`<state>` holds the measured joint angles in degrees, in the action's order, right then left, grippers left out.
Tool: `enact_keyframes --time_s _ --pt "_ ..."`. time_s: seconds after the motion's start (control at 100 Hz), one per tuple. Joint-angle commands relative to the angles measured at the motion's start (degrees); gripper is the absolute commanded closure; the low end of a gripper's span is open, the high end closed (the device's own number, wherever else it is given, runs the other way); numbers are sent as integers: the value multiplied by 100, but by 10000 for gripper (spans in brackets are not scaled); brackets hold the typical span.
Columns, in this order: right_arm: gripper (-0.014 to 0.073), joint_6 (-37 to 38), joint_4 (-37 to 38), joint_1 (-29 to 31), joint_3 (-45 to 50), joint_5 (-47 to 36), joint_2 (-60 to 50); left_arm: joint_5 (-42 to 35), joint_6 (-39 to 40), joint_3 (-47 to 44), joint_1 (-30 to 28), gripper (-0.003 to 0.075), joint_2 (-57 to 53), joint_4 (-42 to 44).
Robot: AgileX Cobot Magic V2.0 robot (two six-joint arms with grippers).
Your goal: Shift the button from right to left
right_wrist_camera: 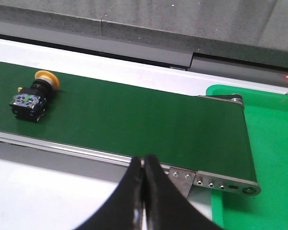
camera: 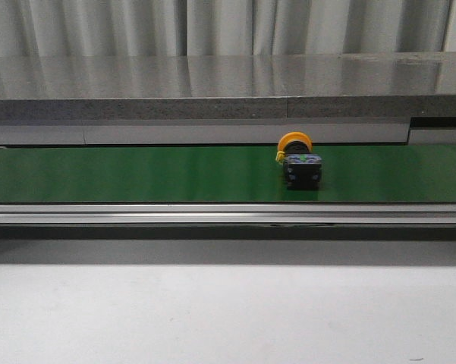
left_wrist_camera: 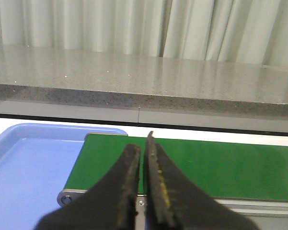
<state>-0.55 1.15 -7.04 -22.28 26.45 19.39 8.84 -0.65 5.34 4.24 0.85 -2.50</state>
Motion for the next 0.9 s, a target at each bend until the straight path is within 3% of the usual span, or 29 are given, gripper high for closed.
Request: enact_keyframes --time_s 0.0,0.39,0.56,0.89 --pt "662 -39 6 -9 -161 -371 5 100 65 758 8 715 440 -169" --pt "662 -39 6 -9 -161 -366 5 3117 27 3693 8 715 3402 -239" --pt "662 -39 6 -9 -161 -355 5 3285 27 4319 8 715 4358 -239" --pt "662 -39 6 -9 -161 -349 5 3287 -54 4409 8 711 5158 -251"
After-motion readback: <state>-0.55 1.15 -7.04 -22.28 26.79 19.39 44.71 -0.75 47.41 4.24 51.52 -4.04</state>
